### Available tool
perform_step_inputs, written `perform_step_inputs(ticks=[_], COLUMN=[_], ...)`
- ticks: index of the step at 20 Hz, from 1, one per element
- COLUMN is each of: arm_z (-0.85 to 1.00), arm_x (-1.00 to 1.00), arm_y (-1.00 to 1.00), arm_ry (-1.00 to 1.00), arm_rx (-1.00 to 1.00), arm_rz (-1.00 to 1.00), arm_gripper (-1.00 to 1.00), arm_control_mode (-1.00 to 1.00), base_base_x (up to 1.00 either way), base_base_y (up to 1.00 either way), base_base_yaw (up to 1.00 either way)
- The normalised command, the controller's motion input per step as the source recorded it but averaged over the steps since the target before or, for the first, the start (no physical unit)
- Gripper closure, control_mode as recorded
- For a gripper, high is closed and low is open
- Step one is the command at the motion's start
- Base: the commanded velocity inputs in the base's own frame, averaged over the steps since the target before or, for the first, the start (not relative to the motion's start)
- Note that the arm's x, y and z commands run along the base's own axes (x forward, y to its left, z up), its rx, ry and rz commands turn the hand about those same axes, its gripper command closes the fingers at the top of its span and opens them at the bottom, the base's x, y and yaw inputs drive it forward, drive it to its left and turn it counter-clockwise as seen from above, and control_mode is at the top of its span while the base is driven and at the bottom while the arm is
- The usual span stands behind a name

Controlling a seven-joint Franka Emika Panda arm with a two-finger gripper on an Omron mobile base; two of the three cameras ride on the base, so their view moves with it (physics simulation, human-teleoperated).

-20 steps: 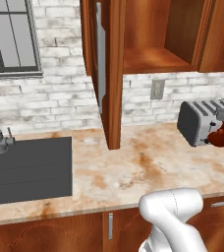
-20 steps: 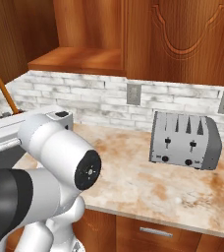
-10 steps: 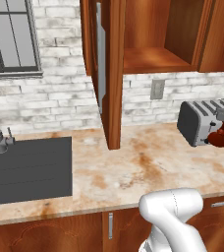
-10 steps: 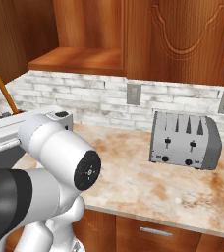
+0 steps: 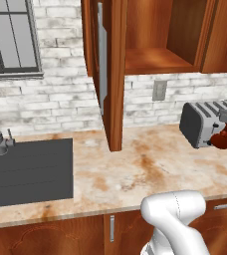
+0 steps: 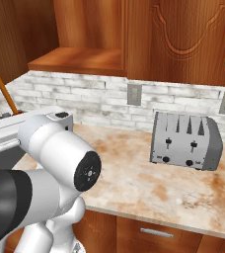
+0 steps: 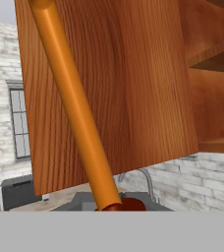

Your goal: Get the candle and the wine from the cabinet and move them to the dining counter.

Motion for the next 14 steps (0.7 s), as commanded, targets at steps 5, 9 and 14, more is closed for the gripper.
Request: perform_step_inputs(ticks=[5, 9, 14], arm_z=[0.00, 0.00, 0.00], arm_x=[0.00, 0.00, 0.00], arm_y=[0.00, 0.00, 0.00], arm_ry=[0.00, 0.00, 0.00], arm_rx=[0.00, 0.00, 0.00], arm_rz=[0.00, 0.00, 0.00], arm_gripper=[1.00, 1.00, 1.00], arm_control_mode=[1.00, 1.00, 1.00], base_base_x=[-0.05, -0.51, -0.74], base_base_y=[0.00, 0.14, 0.21], base_base_yaw=[0.00, 0.00, 0.00])
